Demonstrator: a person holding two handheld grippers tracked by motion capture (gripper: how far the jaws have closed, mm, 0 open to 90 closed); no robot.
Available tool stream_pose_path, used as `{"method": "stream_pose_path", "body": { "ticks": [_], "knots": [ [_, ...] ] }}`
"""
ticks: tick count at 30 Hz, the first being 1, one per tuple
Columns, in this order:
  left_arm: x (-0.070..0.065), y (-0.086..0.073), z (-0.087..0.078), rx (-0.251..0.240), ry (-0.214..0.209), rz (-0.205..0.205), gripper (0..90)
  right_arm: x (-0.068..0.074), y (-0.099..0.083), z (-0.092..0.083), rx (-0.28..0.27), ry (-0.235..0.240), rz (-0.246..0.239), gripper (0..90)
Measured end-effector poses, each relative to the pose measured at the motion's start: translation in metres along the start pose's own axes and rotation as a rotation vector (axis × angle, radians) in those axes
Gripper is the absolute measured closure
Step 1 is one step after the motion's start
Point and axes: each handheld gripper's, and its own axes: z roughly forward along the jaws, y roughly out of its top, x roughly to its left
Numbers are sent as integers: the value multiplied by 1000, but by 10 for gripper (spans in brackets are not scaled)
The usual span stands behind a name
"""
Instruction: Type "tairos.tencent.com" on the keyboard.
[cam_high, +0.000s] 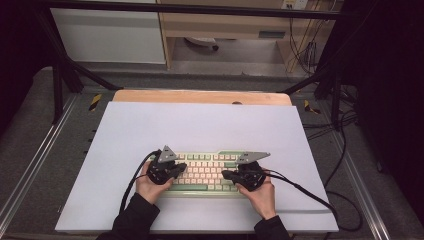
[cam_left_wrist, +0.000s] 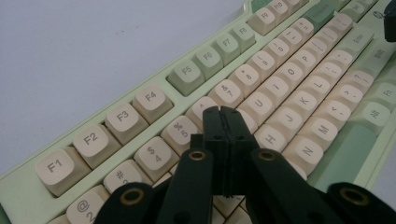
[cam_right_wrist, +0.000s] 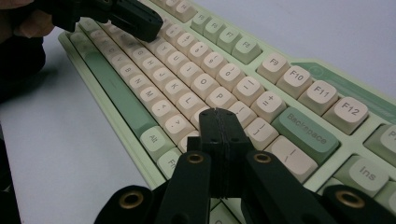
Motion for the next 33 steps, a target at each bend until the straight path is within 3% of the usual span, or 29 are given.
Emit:
{"method": "stream_pose_path", "body": {
  "ticks": [14, 33],
  "knots": [
    [-1, -1, 1, 10, 1, 12, 893, 0, 0, 0, 2, 2, -1, 900],
    [0, -4, -24, -27, -13, 10, 893, 0, 0, 0, 0, 5, -8, 900]
  ]
}}
